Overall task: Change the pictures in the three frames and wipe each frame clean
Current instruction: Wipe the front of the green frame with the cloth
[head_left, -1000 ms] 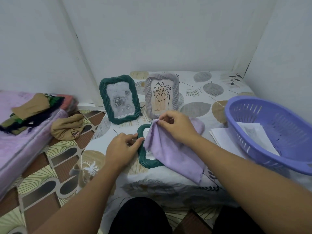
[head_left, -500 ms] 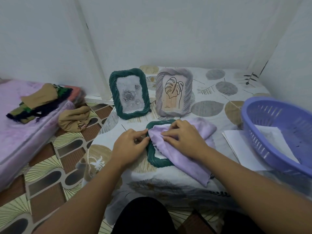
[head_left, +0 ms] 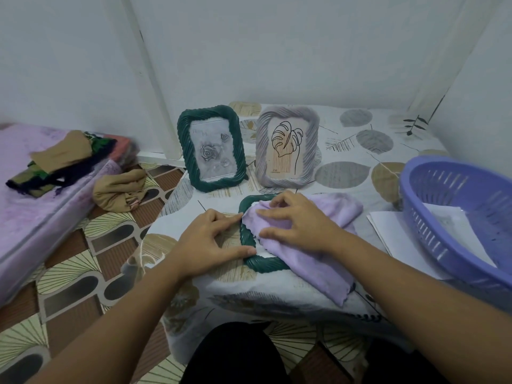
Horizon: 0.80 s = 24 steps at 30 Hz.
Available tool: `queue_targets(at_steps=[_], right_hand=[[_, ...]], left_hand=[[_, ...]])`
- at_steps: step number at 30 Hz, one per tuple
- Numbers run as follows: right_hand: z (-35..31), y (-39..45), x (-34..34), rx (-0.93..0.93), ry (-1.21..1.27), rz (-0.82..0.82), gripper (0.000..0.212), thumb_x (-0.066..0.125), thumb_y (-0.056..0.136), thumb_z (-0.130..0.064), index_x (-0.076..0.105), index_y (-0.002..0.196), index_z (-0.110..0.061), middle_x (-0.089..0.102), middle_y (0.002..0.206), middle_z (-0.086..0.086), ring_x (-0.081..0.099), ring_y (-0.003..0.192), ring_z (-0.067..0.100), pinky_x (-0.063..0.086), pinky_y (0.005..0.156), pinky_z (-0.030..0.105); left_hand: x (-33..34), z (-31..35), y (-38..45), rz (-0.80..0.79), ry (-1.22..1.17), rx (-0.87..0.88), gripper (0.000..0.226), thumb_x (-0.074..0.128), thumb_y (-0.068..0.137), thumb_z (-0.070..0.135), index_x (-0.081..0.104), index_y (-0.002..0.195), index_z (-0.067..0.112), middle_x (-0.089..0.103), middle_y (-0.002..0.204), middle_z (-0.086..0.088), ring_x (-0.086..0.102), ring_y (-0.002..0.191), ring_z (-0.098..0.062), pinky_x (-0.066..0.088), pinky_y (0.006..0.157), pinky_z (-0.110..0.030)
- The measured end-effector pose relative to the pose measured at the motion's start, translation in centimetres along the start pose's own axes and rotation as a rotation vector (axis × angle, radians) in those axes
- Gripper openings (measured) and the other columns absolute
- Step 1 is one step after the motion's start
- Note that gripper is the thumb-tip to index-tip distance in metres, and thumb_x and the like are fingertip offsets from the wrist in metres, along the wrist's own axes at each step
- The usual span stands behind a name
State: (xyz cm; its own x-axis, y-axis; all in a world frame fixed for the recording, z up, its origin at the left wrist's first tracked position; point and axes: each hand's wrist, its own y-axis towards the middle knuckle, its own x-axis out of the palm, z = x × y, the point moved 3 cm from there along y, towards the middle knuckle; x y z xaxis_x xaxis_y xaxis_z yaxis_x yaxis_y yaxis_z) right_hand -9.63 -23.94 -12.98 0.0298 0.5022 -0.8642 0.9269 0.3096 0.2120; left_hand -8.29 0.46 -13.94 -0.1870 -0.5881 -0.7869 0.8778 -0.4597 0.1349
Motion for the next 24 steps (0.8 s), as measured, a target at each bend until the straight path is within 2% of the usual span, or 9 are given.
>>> queue_targets(at_steps=[2,4,6,8,11,13,20,24], right_hand=[[0.3,0.0,0.4,0.039,-0.014,-0.028,0.065,0.048,0.079,-0.086,0.068,0.127,-0.048,0.052,0.125,-0.014,0.044,0.118,0.009,0.039,0.107,0.042],[0.5,-0.3,0.7,0.055,0.009,0.016,0.076,0.035,0.075,-0.094,0.069,0.124,-0.047,0.052,0.124,-0.015,0.045,0.118,0.012,0.038,0.107,0.043],[0.7,-0.5,1.0,0.058,0.019,0.046,0.078,0.030,0.076,-0.094,0.070,0.123,-0.046,0.052,0.121,-0.015,0.046,0.116,0.013,0.039,0.104,0.042],[0.8,-0.4,0.8,0.066,0.004,0.076,0.070,0.037,0.079,-0.089,0.072,0.121,-0.045,0.054,0.114,-0.013,0.048,0.109,0.015,0.043,0.098,0.043],[0.7,0.6,0.3,0.119,-0.026,0.113,0.036,0.057,0.088,-0.068,0.074,0.113,-0.048,0.052,0.101,-0.013,0.048,0.101,0.013,0.045,0.091,0.043],[0.2,1.1,0.3,0.137,-0.035,0.135,0.023,0.063,0.092,-0.059,0.076,0.108,-0.050,0.050,0.096,-0.014,0.047,0.099,0.011,0.042,0.089,0.039],[0.8,0.6,0.2,0.165,0.021,0.193,0.021,0.068,0.093,-0.048,0.080,0.106,-0.038,0.053,0.090,-0.006,0.050,0.090,0.016,0.047,0.082,0.042],[0.0,1.8,0.5,0.201,-0.023,0.187,0.024,0.065,0.092,-0.055,0.079,0.106,-0.041,0.050,0.090,-0.007,0.047,0.091,0.017,0.044,0.083,0.042]], left_hand=[[0.0,0.1,0.0,-0.004,-0.002,0.008,0.097,0.071,0.055,0.091,0.055,0.140,0.048,0.049,0.104,0.015,0.050,0.102,0.000,0.041,0.086,-0.020],[0.1,0.1,0.0,-0.006,0.012,0.017,0.099,0.072,0.054,0.092,0.056,0.140,0.046,0.048,0.104,0.015,0.050,0.103,-0.002,0.043,0.088,-0.022],[0.2,0.0,-0.1,-0.003,0.020,0.006,0.099,0.071,0.053,0.093,0.059,0.139,0.044,0.048,0.105,0.014,0.050,0.104,-0.004,0.045,0.091,-0.026],[0.2,-0.1,0.0,-0.004,0.035,-0.002,0.102,0.068,0.052,0.095,0.060,0.139,0.042,0.047,0.106,0.015,0.049,0.104,-0.004,0.045,0.092,-0.027],[0.2,0.0,0.0,-0.006,0.044,0.004,0.105,0.066,0.052,0.097,0.059,0.141,0.041,0.046,0.106,0.017,0.048,0.104,-0.003,0.044,0.089,-0.024],[0.2,0.0,0.0,-0.009,0.047,0.003,0.106,0.065,0.052,0.097,0.058,0.142,0.041,0.045,0.106,0.017,0.048,0.104,-0.004,0.045,0.090,-0.026],[0.2,0.3,-0.1,0.006,0.059,-0.013,0.103,0.059,0.055,0.100,0.059,0.141,0.043,0.044,0.104,0.018,0.048,0.103,-0.004,0.047,0.094,-0.032],[0.1,0.6,-0.2,0.020,0.056,-0.024,0.102,0.058,0.054,0.101,0.061,0.138,0.042,0.046,0.102,0.017,0.048,0.101,-0.005,0.047,0.092,-0.031]])
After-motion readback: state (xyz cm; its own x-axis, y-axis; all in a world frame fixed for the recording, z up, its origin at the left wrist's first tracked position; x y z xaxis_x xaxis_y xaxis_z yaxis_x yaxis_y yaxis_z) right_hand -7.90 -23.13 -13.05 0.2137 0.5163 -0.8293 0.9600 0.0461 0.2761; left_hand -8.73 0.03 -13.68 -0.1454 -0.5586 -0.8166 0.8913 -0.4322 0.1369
